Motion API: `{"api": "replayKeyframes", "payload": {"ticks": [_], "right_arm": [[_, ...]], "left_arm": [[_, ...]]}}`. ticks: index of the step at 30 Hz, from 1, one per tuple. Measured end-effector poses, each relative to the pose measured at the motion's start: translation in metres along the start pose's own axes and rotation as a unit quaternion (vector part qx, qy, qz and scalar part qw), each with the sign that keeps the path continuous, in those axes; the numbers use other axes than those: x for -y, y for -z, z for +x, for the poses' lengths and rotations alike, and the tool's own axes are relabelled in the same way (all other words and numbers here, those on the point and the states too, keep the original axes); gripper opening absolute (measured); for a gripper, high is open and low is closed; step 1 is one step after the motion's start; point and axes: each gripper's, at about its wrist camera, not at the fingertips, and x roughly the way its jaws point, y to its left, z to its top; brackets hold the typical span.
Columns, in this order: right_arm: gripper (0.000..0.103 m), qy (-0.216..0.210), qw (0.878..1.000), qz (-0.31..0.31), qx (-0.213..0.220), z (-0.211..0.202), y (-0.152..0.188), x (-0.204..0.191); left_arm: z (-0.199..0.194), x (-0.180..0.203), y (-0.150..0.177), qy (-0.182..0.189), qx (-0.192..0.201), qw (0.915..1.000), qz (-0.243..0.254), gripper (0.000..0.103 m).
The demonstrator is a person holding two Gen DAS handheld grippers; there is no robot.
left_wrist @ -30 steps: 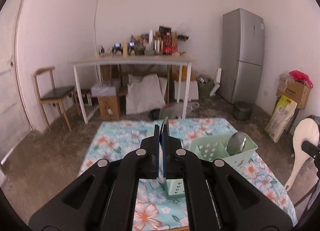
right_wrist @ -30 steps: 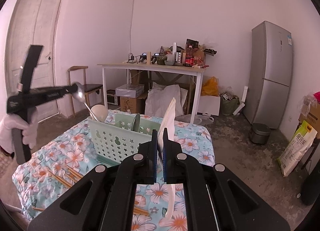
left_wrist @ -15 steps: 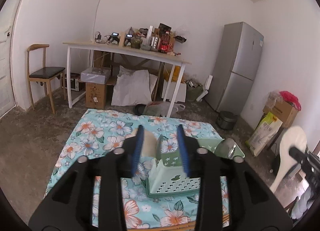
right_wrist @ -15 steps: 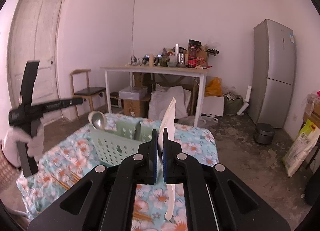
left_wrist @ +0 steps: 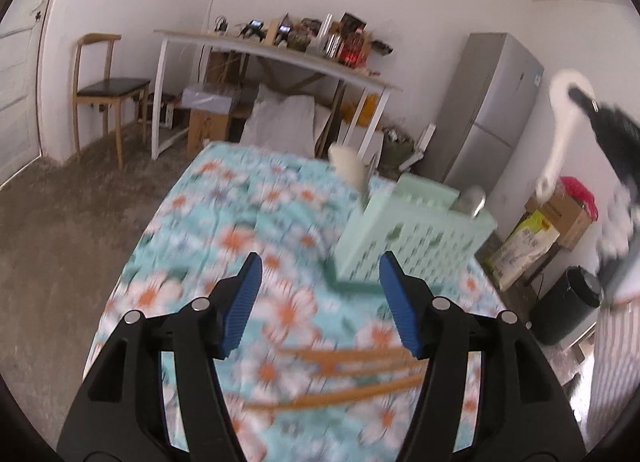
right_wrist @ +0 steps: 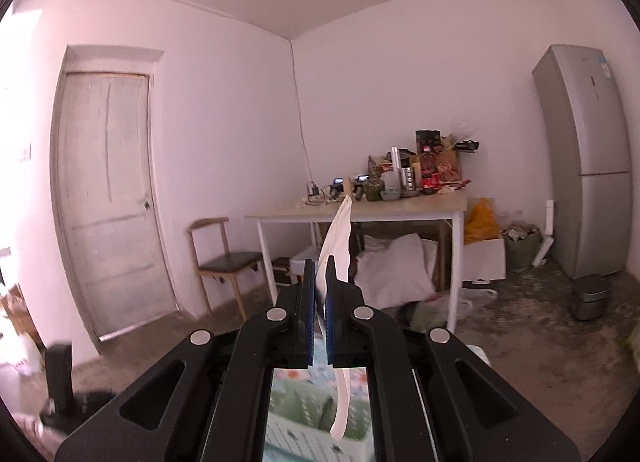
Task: Organize utensils
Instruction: 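Lower the white spoon into the caddy and open the right gripper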
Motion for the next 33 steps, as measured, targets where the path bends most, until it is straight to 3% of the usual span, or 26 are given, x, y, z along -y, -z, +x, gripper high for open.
{"api": "replayKeyframes", "payload": {"ticks": [4, 14, 15, 16, 18, 23, 26, 29, 33], "right_arm": [[0.004, -0.003, 1.000, 0.012, -0.013, 0.027, 0.009, 0.005], [0.007, 0.013, 0.993, 0.037, -0.114, 0.084, 0.094, 0.025], [0.017, 0.020, 0.992, 0.034, -0.122, 0.084, 0.099, 0.026], [0.038, 0.022, 0.991, 0.037, -0.127, 0.081, 0.103, 0.027], [0.052, 0.023, 0.992, 0.047, -0.115, 0.072, 0.101, 0.030], [0.054, 0.027, 0.993, 0.070, -0.087, 0.032, 0.084, 0.036], [0.055, 0.024, 0.992, 0.086, -0.093, 0.006, 0.087, 0.038], [0.055, 0.006, 0.983, 0.123, -0.136, -0.014, 0.110, 0.038], [0.055, -0.004, 0.960, 0.173, -0.221, -0.031, 0.165, 0.029]], "left_arm": [[-0.014, -0.009, 0.019, -0.008, -0.001, 1.0000, -0.003, 0.063], [-0.022, -0.009, 0.040, -0.014, -0.014, 0.9998, 0.001, 0.064], [-0.021, -0.009, 0.041, -0.013, -0.017, 0.9998, 0.000, 0.064], [-0.020, -0.009, 0.042, -0.011, -0.019, 0.9998, -0.001, 0.064], [-0.019, -0.008, 0.043, -0.008, -0.022, 0.9997, -0.001, 0.064], [-0.017, -0.001, 0.047, 0.004, -0.028, 0.9996, 0.008, 0.065], [-0.013, 0.003, 0.051, 0.011, -0.037, 0.9991, 0.017, 0.065], [-0.008, 0.009, 0.053, 0.019, -0.044, 0.9984, 0.029, 0.065], [-0.001, 0.018, 0.059, 0.044, -0.059, 0.9965, 0.040, 0.065]]}}
